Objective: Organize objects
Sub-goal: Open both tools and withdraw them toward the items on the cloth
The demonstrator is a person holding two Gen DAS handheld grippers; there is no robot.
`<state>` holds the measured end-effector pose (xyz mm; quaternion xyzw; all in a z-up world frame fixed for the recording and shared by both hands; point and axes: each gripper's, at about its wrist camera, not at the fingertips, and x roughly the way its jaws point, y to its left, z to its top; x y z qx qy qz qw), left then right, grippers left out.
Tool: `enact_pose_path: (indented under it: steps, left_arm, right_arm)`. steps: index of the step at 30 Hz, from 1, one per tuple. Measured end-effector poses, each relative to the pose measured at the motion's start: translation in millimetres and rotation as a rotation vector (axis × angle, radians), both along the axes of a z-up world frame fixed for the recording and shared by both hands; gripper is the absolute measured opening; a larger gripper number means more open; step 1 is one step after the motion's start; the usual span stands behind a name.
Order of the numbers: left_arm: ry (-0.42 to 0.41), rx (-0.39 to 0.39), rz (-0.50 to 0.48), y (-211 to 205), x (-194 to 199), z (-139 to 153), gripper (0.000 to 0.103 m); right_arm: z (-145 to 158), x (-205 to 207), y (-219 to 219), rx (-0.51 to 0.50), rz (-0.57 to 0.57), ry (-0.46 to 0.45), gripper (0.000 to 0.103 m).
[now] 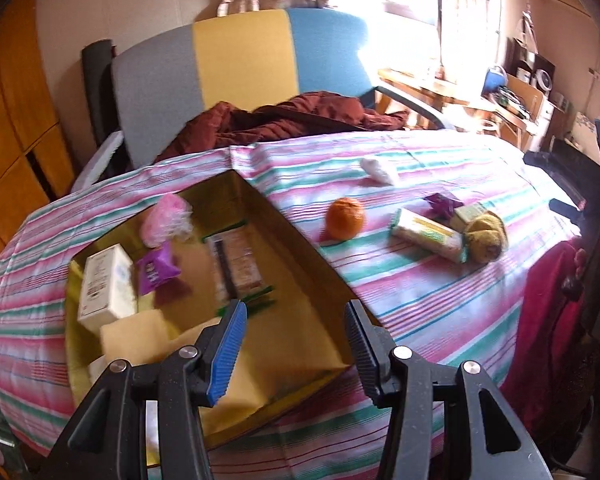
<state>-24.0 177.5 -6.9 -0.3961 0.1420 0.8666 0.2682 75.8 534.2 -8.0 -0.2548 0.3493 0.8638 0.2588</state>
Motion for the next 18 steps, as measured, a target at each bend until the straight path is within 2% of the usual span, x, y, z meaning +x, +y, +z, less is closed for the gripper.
enact_pose_path:
  steps: [10, 14, 18]
  left_arm:
    - [-0.166, 0.044, -0.15, 89, -10, -12, 0.051]
    - [-0.262, 0.053, -0.162, 123, -20, -24, 0.051]
    - [-0.323, 0.046, -0.137, 151, -36, -39, 0.052]
  right_arm:
    - [-1, -7, -6, 0.005, 0.051, -0.011, 0.103]
    - [-2, -6, -4, -0.011, 0.055, 0.002, 0.103]
    - [-3, -7, -4, -0.016, 0.066, 0.006, 0.103]
